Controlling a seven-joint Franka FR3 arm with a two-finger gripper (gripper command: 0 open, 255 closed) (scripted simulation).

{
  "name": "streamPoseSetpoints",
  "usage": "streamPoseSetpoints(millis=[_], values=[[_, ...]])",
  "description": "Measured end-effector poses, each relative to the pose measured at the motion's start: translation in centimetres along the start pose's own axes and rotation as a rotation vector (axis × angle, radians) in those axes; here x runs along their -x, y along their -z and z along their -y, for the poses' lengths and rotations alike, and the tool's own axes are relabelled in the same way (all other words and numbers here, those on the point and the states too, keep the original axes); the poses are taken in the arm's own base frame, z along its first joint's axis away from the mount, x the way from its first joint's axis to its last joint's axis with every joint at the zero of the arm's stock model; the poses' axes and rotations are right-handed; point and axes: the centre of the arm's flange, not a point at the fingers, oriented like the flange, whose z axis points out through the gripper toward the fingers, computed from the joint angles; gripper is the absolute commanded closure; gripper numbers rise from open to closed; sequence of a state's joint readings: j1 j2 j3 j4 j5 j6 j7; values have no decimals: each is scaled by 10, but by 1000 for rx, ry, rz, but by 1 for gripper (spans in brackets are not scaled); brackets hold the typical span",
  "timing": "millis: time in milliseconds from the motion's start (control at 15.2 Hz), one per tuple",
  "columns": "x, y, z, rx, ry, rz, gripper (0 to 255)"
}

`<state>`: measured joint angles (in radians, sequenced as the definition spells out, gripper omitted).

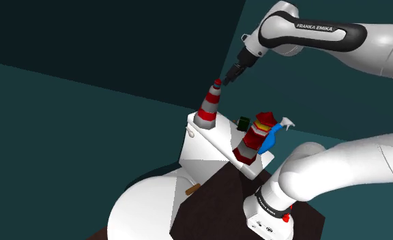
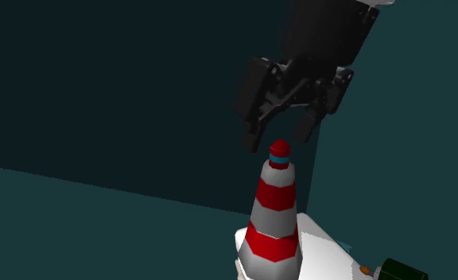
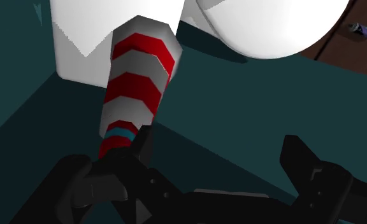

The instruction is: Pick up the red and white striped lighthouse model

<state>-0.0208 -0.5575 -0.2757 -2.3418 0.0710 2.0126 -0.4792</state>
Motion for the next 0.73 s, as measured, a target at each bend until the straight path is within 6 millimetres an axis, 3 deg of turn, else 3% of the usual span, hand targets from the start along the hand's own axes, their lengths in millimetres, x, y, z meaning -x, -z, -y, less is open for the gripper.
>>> streamPoseSetpoints(millis=[528,726], values=[[-37,-31,-85,-12,50,-99,0],[-37,-44,-95,-12,56,-109,0]])
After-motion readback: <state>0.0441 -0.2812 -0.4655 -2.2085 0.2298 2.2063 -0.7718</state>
